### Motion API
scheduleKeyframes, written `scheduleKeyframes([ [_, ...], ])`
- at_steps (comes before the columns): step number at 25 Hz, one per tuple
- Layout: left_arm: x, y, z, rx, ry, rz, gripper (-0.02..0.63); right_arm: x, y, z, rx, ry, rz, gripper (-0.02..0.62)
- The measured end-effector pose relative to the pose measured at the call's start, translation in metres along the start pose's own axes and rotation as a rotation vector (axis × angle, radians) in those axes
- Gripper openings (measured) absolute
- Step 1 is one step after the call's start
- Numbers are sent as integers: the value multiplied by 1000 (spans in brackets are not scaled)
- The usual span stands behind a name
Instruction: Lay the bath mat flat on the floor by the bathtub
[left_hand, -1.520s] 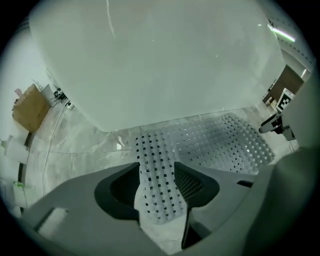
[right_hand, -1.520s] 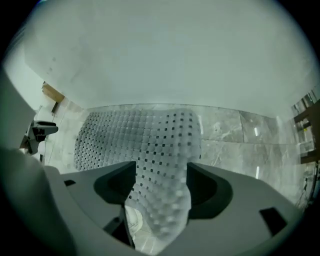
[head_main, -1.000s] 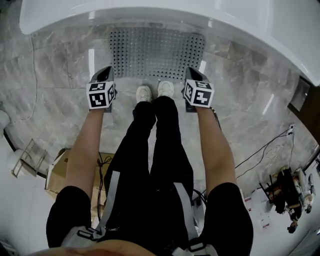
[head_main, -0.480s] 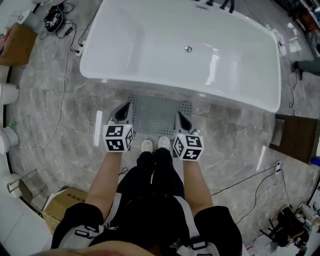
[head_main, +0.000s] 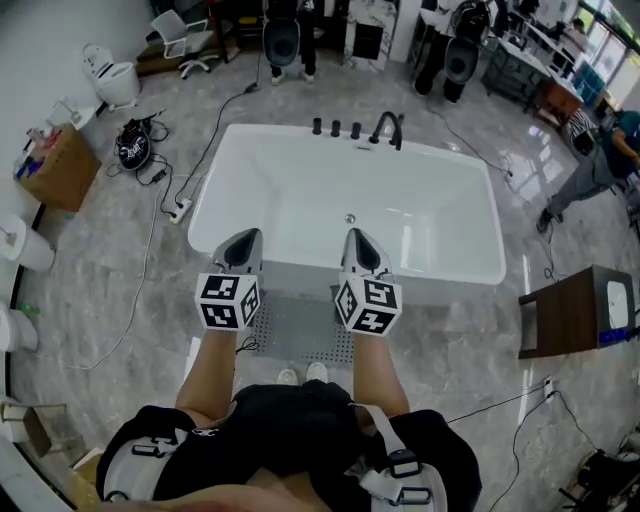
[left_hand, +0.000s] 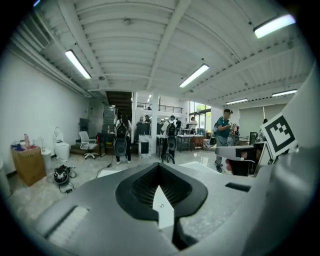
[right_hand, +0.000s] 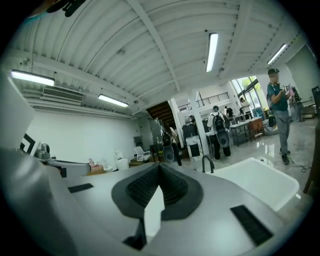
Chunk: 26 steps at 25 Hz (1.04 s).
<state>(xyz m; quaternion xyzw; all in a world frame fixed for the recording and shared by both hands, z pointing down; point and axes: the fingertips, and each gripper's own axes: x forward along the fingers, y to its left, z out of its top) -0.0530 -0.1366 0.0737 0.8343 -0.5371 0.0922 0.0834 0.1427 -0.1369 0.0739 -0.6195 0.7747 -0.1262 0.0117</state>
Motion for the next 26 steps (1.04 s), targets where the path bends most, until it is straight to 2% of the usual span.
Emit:
scheduleKeyframes([
  [4,-12,-8,62,49,-93,1,3,-16,1,61,-31,-106,4,5],
  [8,-19,-6,89,54,-147,-17,3,-18,13,82,-40,-148,16,5],
  [14,-25,-7,95,78,-170,-22,3,-21,23,85,-60,-161,35,5],
  [18,-23,-10,90,39,-161,-46,3,-23,19,78,-59,-150,39,5],
  [26,-35,-6,90,52,-164,-43,3,-29,31,76,-66,-148,38,5],
])
